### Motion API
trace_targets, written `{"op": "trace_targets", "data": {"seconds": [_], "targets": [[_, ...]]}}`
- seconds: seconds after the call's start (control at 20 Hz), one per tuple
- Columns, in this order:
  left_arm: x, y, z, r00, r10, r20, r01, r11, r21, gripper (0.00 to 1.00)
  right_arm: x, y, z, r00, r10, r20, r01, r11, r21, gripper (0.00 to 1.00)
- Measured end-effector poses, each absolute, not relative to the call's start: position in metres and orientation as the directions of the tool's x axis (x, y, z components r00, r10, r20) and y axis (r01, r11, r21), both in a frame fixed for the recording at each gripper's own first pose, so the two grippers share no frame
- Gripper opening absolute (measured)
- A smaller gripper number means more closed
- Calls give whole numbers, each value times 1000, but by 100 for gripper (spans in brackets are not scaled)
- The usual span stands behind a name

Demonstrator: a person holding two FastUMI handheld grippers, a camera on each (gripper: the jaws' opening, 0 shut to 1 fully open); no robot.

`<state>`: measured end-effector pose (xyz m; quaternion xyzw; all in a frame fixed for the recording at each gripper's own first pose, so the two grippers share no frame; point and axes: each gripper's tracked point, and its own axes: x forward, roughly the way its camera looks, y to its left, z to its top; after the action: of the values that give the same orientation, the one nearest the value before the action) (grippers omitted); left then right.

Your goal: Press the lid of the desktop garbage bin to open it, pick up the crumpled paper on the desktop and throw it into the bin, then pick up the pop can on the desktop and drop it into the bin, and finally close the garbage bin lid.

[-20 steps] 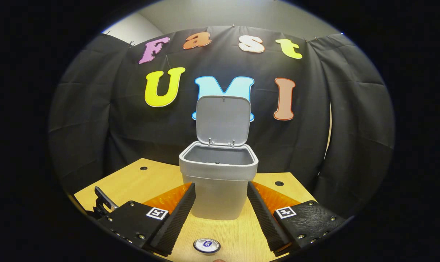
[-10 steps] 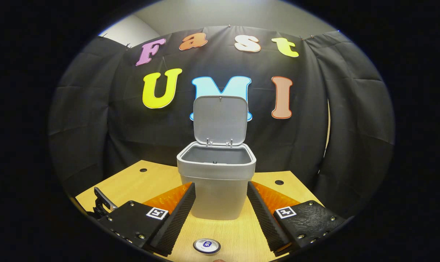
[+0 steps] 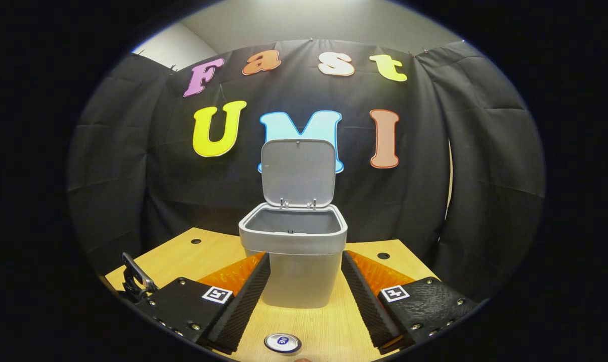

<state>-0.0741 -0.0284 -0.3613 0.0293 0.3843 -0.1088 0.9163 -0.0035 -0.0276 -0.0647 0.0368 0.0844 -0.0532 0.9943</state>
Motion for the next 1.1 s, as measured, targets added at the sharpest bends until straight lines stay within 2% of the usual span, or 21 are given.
{"op": "trace_targets", "data": {"seconds": [0.05,0.3,0.55,0.6,0.65,0.7,0.75,0.8,0.85,1.0,1.1], "targets": [[-69,-31,-354,692,-183,-698,223,974,-33,21,-4,-29,-65,980,-104,-172,116,991,64,92],[-37,-42,-312,751,-213,-625,241,970,-41,18,-6,-33,-65,979,-104,-178,118,990,71,92],[-6,-54,-265,809,-239,-538,253,966,-50,18,-3,-38,-60,980,-112,-162,126,989,75,92],[0,-58,-255,819,-247,-517,257,965,-53,21,-3,-37,-62,980,-112,-165,126,989,77,92],[5,-62,-243,830,-256,-495,263,963,-57,18,-2,-37,-63,980,-112,-166,126,989,77,92],[11,-66,-232,841,-265,-471,269,961,-61,21,-1,-37,-63,979,-112,-168,126,989,76,92],[17,-70,-221,850,-273,-450,276,959,-60,15,-1,-38,-63,979,-114,-166,128,989,74,92],[24,-74,-211,858,-284,-428,289,956,-57,20,0,-39,-63,979,-121,-163,134,988,71,92],[30,-79,-202,864,-295,-408,301,952,-51,18,0,-41,-63,979,-129,-159,142,987,72,92],[53,-94,-174,878,-331,-346,342,939,-32,21,-1,-42,-65,976,-145,-161,160,983,88,92],[64,-103,-160,882,-354,-312,369,929,-13,18,-2,-47,-67,973,-159,-166,175,981,85,92]]}}
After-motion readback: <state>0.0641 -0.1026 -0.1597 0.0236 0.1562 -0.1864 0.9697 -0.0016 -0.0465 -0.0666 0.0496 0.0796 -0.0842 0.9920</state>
